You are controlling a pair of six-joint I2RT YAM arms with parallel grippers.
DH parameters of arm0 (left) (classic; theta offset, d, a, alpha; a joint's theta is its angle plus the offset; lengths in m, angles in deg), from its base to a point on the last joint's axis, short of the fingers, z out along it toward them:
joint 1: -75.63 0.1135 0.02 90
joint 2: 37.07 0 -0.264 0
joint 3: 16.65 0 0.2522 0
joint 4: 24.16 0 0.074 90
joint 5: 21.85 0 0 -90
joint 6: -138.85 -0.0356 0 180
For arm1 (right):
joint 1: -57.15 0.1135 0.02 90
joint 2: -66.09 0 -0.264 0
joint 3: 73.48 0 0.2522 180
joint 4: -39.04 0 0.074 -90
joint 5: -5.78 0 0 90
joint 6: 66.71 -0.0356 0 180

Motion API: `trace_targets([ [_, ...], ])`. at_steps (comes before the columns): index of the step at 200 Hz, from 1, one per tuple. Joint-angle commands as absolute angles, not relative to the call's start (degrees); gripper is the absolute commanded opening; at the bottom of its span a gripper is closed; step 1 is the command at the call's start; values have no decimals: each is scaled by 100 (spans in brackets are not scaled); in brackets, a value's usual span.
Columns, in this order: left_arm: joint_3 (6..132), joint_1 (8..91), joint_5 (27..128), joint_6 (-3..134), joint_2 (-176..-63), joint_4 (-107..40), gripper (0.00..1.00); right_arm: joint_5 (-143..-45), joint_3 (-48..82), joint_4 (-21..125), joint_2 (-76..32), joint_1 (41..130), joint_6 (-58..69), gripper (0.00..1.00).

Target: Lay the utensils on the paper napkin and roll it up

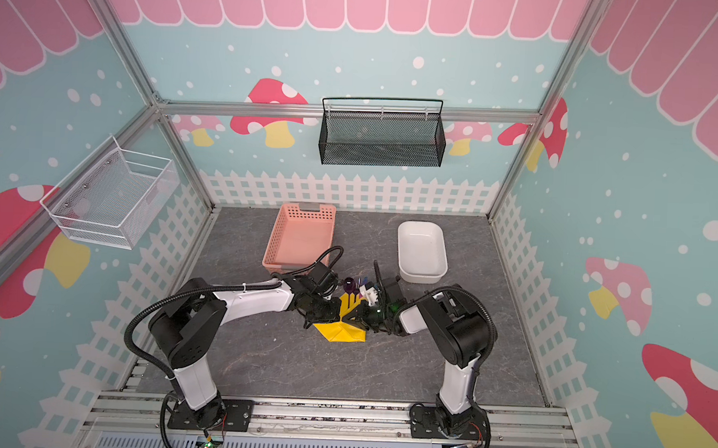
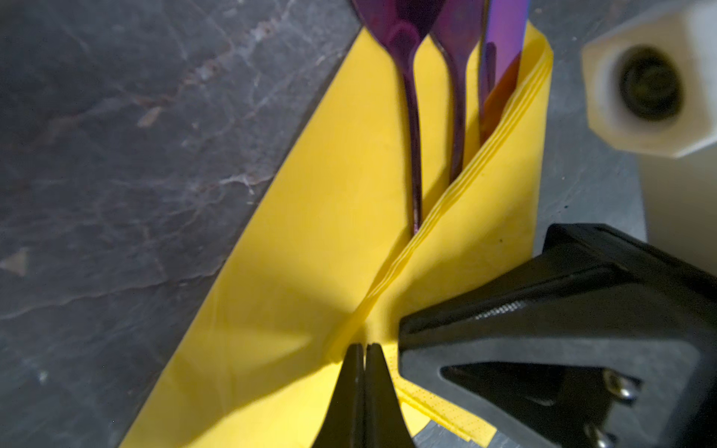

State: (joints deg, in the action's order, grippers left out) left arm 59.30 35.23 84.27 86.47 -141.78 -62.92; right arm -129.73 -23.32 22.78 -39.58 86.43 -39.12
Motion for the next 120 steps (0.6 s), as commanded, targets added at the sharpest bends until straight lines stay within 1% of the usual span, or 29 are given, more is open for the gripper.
trace_targets([
  [1, 6023, 3525, 8349, 8789, -14328, -6372, 0, -13000, -2424, 2273, -3973, 8686, -3918, 10],
  [25, 5996, 3527, 8230, 8808, -14367, -6495, 0, -13057, -2361, 2410, -3792, 8681, -3874, 12],
  [65, 5874, 3529, 8193, 8817, -14342, -6506, 0, -12754, -2096, 3481, -2968, 8616, -3323, 14],
  [92, 5864, 3529, 8183, 8796, -14342, -6514, 0, -12655, -2394, 3809, -2413, 8460, -3197, 13],
  [120, 5882, 3529, 8170, 8785, -14342, -6517, 0, -12882, -2688, 4112, -2086, 8317, -3093, 12],
])
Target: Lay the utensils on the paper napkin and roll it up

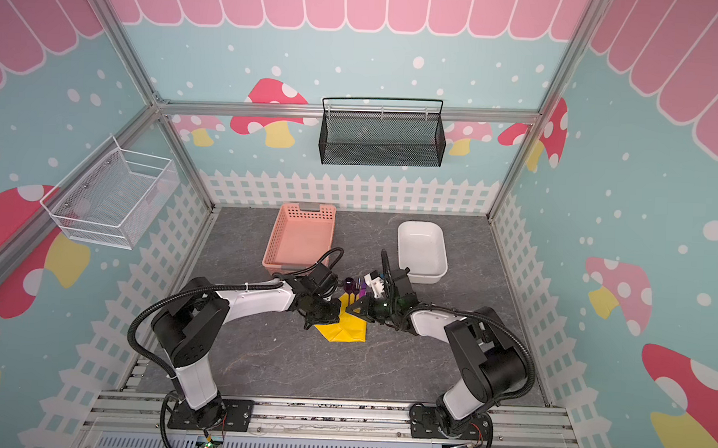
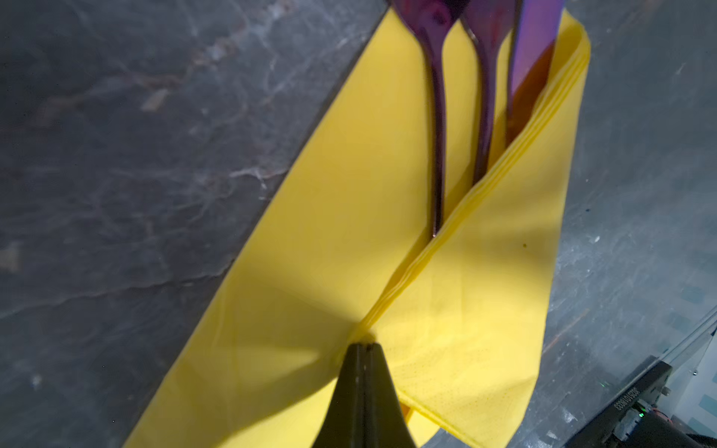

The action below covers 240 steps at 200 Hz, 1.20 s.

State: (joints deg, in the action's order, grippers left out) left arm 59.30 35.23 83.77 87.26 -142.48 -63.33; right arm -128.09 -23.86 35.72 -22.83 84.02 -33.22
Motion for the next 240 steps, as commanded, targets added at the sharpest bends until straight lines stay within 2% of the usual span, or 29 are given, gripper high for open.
trace_targets([
  [1, 5881, 3529, 8169, 8782, -14342, -6521, 0, -12884, -2700, 4120, -2067, 8312, -3084, 11],
  [57, 5925, 3529, 8179, 8767, -14369, -6517, 0, -13143, -3069, 4067, -2083, 8321, -2858, 7],
  [240, 6111, 3527, 8176, 8702, -14008, -6544, 0, -13432, -3241, 3404, -3116, 8361, -2742, 6],
])
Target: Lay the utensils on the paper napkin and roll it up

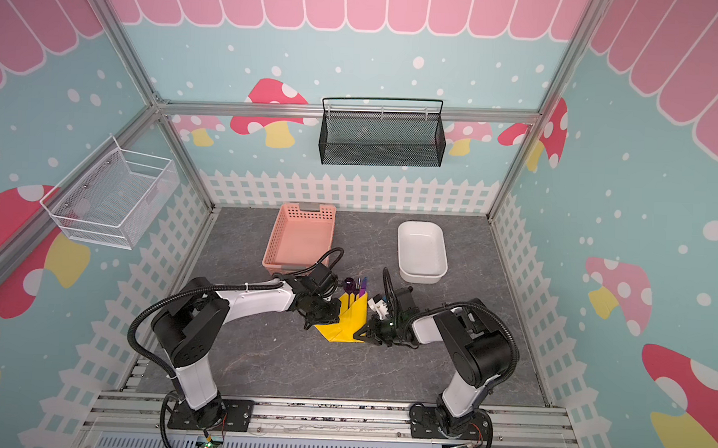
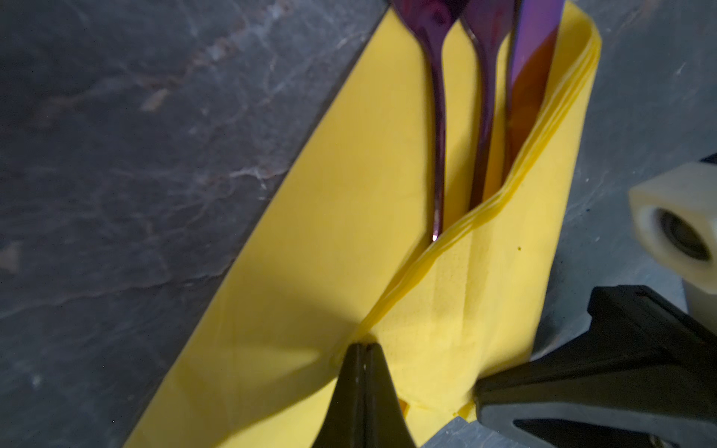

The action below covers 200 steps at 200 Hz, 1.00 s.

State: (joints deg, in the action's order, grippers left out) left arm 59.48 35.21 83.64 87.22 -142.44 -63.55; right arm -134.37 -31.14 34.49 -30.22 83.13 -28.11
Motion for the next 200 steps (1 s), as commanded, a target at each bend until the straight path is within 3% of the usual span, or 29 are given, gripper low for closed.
trace_targets([
  [1, 6114, 3528, 8181, 8705, -13999, -6548, 0, -13432, -3240, 3402, -3114, 8361, -2742, 6],
  [170, 6316, 3256, 8361, 8613, -14632, -6648, 2, -13436, -3222, 3410, -3010, 8360, -2808, 6],
  [200, 6209, 3282, 8316, 8586, -14641, -6657, 2, -13461, -3203, 3445, -2809, 8350, -2804, 10],
])
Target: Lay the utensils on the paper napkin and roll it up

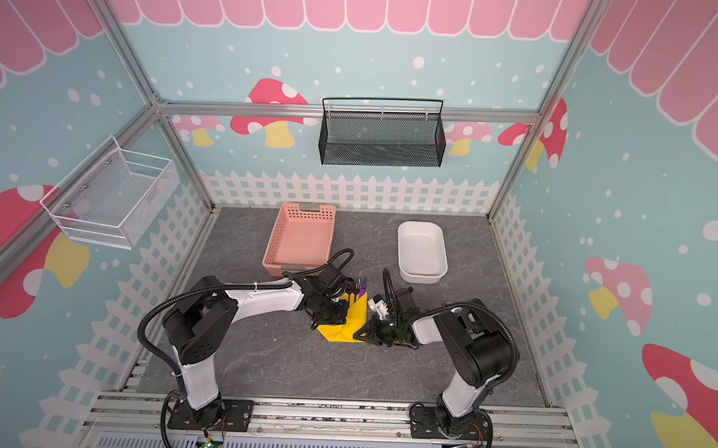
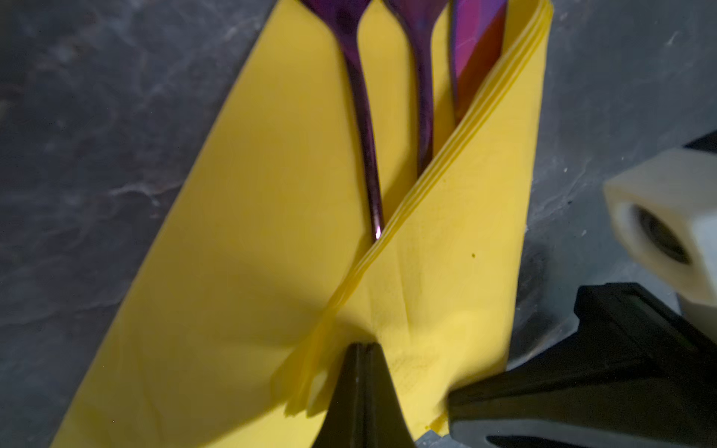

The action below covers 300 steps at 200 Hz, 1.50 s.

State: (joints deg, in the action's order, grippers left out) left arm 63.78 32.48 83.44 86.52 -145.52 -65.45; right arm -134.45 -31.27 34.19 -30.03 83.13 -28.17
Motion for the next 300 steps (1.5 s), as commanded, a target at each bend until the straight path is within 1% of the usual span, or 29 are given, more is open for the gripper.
trace_targets([
  [1, 6208, 3283, 8317, 8581, -14641, -6657, 2, -13459, -3203, 3449, -2793, 8351, -2804, 10],
  [23, 6179, 3300, 8295, 8576, -14619, -6670, 2, -13440, -3233, 3476, -2555, 8307, -2777, 11],
  [52, 6163, 3309, 8275, 8585, -14621, -6666, 2, -13455, -3322, 3492, -2392, 8280, -2775, 9],
  [74, 6180, 3309, 8283, 8585, -14623, -6666, 1, -13394, -3394, 3585, -2432, 8264, -2734, 8],
  [114, 6163, 3309, 8282, 8592, -14632, -6666, 1, -12827, -3462, 4085, -2675, 8224, -2462, 6],
  [128, 6153, 3309, 8282, 8591, -14632, -6666, 1, -12807, -3412, 4226, -2734, 8219, -2374, 6],
  [180, 6154, 3309, 8283, 8588, -14623, -6664, 1, -12859, -3277, 4245, -2130, 8185, -2415, 6],
  [218, 6153, 3309, 8283, 8576, -14615, -6667, 1, -12834, -3208, 4247, -2400, 8115, -2312, 6],
  [252, 6153, 3309, 8283, 8575, -14602, -6666, 1, -12542, -3187, 4524, -2698, 8071, -2196, 6],
  [300, 6145, 3309, 8288, 8567, -14597, -6666, 1, -12551, -2936, 4662, -2323, 8031, -2195, 5],
])
